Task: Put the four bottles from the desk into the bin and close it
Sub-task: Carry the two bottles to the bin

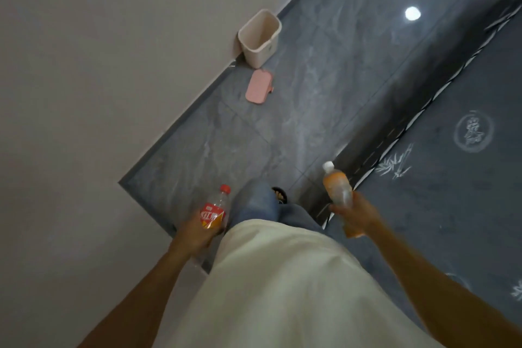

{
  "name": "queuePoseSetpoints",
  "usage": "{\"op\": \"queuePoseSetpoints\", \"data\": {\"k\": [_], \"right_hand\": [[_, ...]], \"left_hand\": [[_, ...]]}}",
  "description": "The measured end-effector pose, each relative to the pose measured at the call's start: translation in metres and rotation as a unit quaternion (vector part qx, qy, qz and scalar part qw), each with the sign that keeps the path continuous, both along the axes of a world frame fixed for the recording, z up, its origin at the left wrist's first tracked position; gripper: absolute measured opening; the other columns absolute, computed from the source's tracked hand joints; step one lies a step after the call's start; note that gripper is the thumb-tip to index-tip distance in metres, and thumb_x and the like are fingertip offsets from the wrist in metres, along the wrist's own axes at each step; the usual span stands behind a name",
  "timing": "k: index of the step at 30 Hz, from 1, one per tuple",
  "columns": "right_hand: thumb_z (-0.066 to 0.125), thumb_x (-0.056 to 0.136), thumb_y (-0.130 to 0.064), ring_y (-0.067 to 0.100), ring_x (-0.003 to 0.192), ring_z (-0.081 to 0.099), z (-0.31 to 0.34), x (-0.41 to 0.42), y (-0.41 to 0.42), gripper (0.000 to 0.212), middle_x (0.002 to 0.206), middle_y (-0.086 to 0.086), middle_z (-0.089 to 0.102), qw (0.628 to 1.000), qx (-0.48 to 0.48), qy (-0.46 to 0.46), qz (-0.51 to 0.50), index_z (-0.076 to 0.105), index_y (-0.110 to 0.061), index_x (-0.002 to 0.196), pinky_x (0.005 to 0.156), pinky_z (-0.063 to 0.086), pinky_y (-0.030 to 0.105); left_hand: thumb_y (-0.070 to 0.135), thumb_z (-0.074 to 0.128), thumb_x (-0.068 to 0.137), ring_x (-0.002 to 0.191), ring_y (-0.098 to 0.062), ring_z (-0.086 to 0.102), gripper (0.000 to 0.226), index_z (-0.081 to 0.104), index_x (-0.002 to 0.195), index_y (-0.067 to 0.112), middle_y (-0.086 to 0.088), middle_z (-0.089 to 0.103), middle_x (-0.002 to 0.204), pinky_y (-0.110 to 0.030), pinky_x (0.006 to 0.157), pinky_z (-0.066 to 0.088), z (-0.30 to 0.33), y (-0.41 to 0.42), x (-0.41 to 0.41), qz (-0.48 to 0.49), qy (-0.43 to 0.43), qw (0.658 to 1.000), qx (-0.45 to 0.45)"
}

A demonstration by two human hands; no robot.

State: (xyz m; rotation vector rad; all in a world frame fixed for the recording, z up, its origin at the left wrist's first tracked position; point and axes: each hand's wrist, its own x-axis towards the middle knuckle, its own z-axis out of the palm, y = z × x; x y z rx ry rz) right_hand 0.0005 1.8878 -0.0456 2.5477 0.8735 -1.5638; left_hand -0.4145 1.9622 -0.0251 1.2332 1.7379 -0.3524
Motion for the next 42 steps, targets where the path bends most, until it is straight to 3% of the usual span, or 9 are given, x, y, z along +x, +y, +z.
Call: {"op": "queuePoseSetpoints", "data": {"k": [4, 9, 16, 21, 28, 32, 35, 38, 42], "right_hand": [[0.075, 0.072, -0.055, 0.037, 0.096, 0.068, 0.001, 0.016, 0.1, 0.063, 0.102, 0.013, 0.071, 0.999, 0.038, -0.024, 0.023, 0.059, -0.014, 0.117, 0.077, 0.053, 0.039], [0.075, 0.072, -0.058, 0.027, 0.093, 0.062, 0.001, 0.049, 0.199, 0.077, 0.109, 0.007, 0.063, 0.999, 0.043, -0.015, 0.006, 0.049, -0.016, 0.131, 0.077, 0.046, 0.035], [0.075, 0.073, -0.058, 0.037, 0.1, 0.065, 0.008, 0.102, 0.246, 0.075, 0.112, 0.014, 0.068, 0.998, -0.023, -0.042, -0.029, 0.053, -0.015, 0.131, 0.078, 0.048, 0.036], [0.078, 0.076, -0.052, 0.038, 0.107, 0.063, 0.016, 0.142, 0.243, 0.08, 0.119, 0.018, 0.065, 0.993, -0.074, -0.04, -0.085, 0.047, -0.01, 0.137, 0.09, 0.049, 0.045], [0.078, 0.078, -0.047, 0.032, 0.102, 0.063, 0.011, 0.234, 0.298, 0.071, 0.113, 0.012, 0.065, 0.992, -0.102, -0.03, -0.073, 0.05, -0.01, 0.132, 0.091, 0.048, 0.046], [0.07, 0.082, -0.049, 0.029, 0.107, 0.065, 0.014, 0.296, 0.369, 0.06, 0.118, 0.007, 0.067, 0.994, -0.106, -0.02, -0.011, 0.053, -0.019, 0.131, 0.09, 0.053, 0.039], [0.07, 0.076, -0.055, 0.034, 0.105, 0.066, 0.014, 0.323, 0.434, 0.062, 0.114, 0.011, 0.07, 0.99, -0.109, -0.03, 0.08, 0.057, -0.017, 0.124, 0.089, 0.054, 0.04], [0.072, 0.075, -0.056, 0.033, 0.106, 0.066, 0.009, 0.332, 0.498, 0.068, 0.116, 0.01, 0.069, 0.985, -0.09, -0.029, 0.142, 0.055, -0.018, 0.129, 0.086, 0.051, 0.035], [0.073, 0.074, -0.058, 0.022, 0.098, 0.066, -0.009, 0.321, 0.57, 0.069, 0.112, 0.0, 0.067, 0.984, -0.05, -0.012, 0.173, 0.049, -0.027, 0.131, 0.086, 0.055, 0.038]], "left_hand": [[0.05, 0.081, 0.078, 0.091, -0.026, 0.067, 0.063, 0.058, 0.128, 0.02, -0.009, 0.07, 0.111, -0.037, 0.082, 0.053, -0.009, 0.048, -0.001, 0.007, 0.03, 0.999, -0.045], [0.061, 0.072, 0.081, 0.121, -0.03, 0.061, 0.079, 0.048, 0.144, 0.019, -0.009, 0.062, 0.134, -0.032, 0.088, 0.045, -0.013, 0.136, 0.024, 0.048, 0.015, 0.997, -0.053], [0.058, 0.078, 0.073, 0.081, -0.017, 0.066, 0.061, 0.062, 0.122, 0.025, -0.005, 0.071, 0.109, -0.029, 0.073, 0.053, -0.011, 0.293, 0.117, -0.041, -0.023, 0.998, -0.034], [0.063, 0.075, 0.071, 0.098, -0.025, 0.067, 0.069, 0.053, 0.128, 0.03, 0.006, 0.063, 0.104, -0.039, 0.083, 0.058, -0.011, 0.395, 0.211, -0.074, -0.067, 0.995, -0.001], [0.068, 0.073, 0.067, 0.089, -0.019, 0.067, 0.077, 0.045, 0.128, 0.031, 0.002, 0.065, 0.107, -0.044, 0.08, 0.062, -0.026, 0.485, 0.315, -0.069, -0.082, 0.994, 0.017], [0.061, 0.077, 0.074, 0.103, -0.026, 0.064, 0.08, 0.045, 0.138, 0.025, -0.003, 0.064, 0.122, -0.043, 0.09, 0.055, -0.037, 0.497, 0.343, -0.015, -0.057, 0.998, 0.022], [0.057, 0.08, 0.074, 0.093, -0.022, 0.061, 0.074, 0.053, 0.133, 0.023, -0.005, 0.067, 0.119, -0.034, 0.081, 0.046, -0.042, 0.487, 0.346, 0.05, -0.024, 0.997, 0.046], [0.052, 0.084, 0.073, 0.098, -0.029, 0.068, 0.076, 0.051, 0.135, 0.023, -0.007, 0.068, 0.116, -0.039, 0.085, 0.054, -0.046, 0.466, 0.341, 0.132, -0.014, 0.991, 0.009], [0.05, 0.087, 0.069, 0.067, -0.014, 0.07, 0.072, 0.053, 0.127, 0.024, 0.004, 0.067, 0.087, -0.024, 0.055, 0.052, -0.063, 0.452, 0.334, 0.238, -0.009, 0.971, -0.022]]}}
